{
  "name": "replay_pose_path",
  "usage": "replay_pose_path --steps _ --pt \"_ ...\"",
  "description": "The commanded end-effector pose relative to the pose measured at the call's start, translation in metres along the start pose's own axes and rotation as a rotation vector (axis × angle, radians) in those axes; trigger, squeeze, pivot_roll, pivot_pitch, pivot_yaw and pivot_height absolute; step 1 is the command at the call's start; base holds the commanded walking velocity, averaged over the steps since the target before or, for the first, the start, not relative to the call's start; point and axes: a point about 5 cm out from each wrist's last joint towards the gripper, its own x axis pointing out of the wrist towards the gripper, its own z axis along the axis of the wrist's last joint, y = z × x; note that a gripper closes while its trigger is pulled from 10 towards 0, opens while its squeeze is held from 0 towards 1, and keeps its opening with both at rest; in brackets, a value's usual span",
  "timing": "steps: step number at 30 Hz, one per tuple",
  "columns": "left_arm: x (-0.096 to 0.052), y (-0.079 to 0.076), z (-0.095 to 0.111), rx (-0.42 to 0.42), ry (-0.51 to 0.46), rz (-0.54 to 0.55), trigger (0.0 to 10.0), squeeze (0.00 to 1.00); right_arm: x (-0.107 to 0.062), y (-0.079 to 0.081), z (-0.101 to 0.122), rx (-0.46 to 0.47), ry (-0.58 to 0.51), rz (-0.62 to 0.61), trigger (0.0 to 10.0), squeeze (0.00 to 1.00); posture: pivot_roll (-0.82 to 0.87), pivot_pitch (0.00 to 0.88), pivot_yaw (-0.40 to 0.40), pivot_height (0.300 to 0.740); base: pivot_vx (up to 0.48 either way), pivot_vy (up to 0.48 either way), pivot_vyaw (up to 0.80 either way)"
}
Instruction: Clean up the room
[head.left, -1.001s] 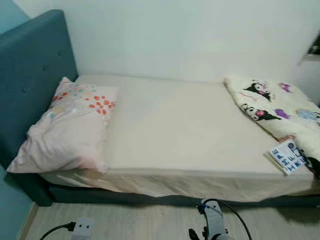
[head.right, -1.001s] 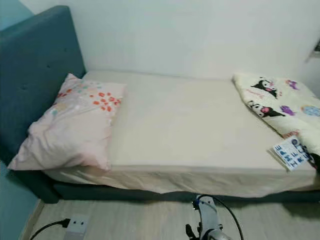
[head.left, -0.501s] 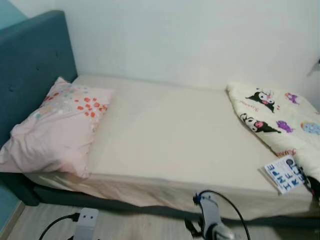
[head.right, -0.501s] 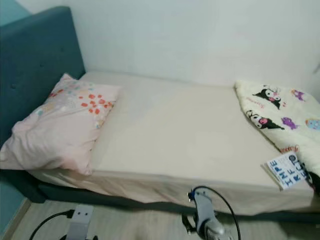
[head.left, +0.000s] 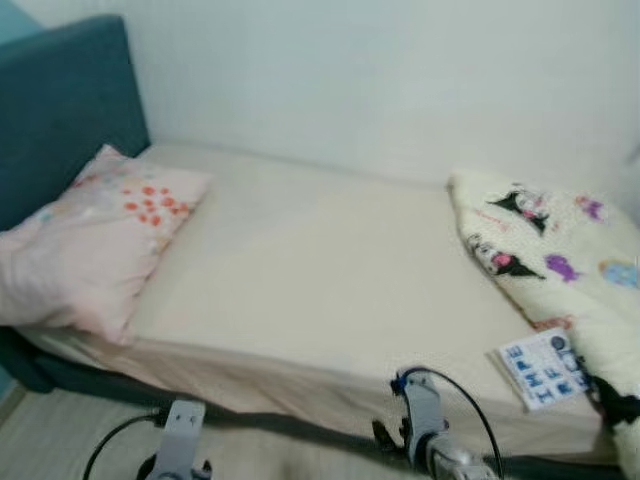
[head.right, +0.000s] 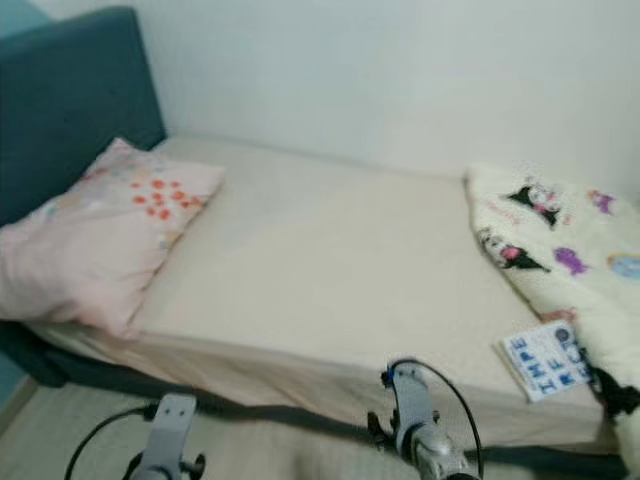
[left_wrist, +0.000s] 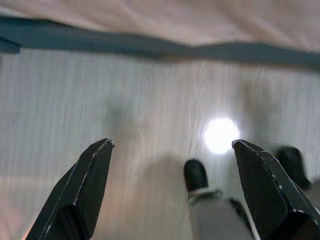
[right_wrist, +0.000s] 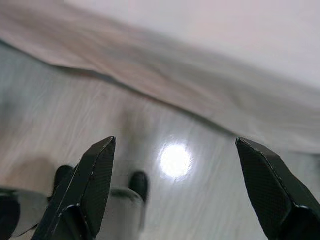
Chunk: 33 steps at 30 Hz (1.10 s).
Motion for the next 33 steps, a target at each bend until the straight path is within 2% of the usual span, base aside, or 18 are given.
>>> replay_pose_path --steps 1,13,25,33 --pt "-0.001 -0.004 -0.005 -0.008 0.013 -0.011 10.0 0.0 0.0 -0.003 0.004 0.013 -0.022 -0.013 10.0 0.0 -0.07 0.051 -0.078 0.74 0.0 -0.48 0.0" --pt "0.001 -0.006 0.006 -0.018 -0.025 -0.019 10.0 0.0 -0.001 -0.009 0.008 0.067 -0.049 -0.043 10.0 0.0 -0.08 0.052 -0.075 0.74 0.0 -0.48 0.0" --pt "0.002 -0.011 0.015 -0.028 -0.055 -0.037 10.0 0.0 -0.001 -0.01 0.011 0.073 -0.061 -0.045 10.0 0.0 -0.08 0.054 -0.076 0.74 0.0 -0.48 0.0" --pt "0.003 -0.013 0.024 -0.033 -0.082 -0.048 10.0 0.0 -0.001 -0.015 0.02 0.082 -0.105 -0.055 10.0 0.0 -0.09 0.05 -0.076 0.74 0.0 -0.48 0.0"
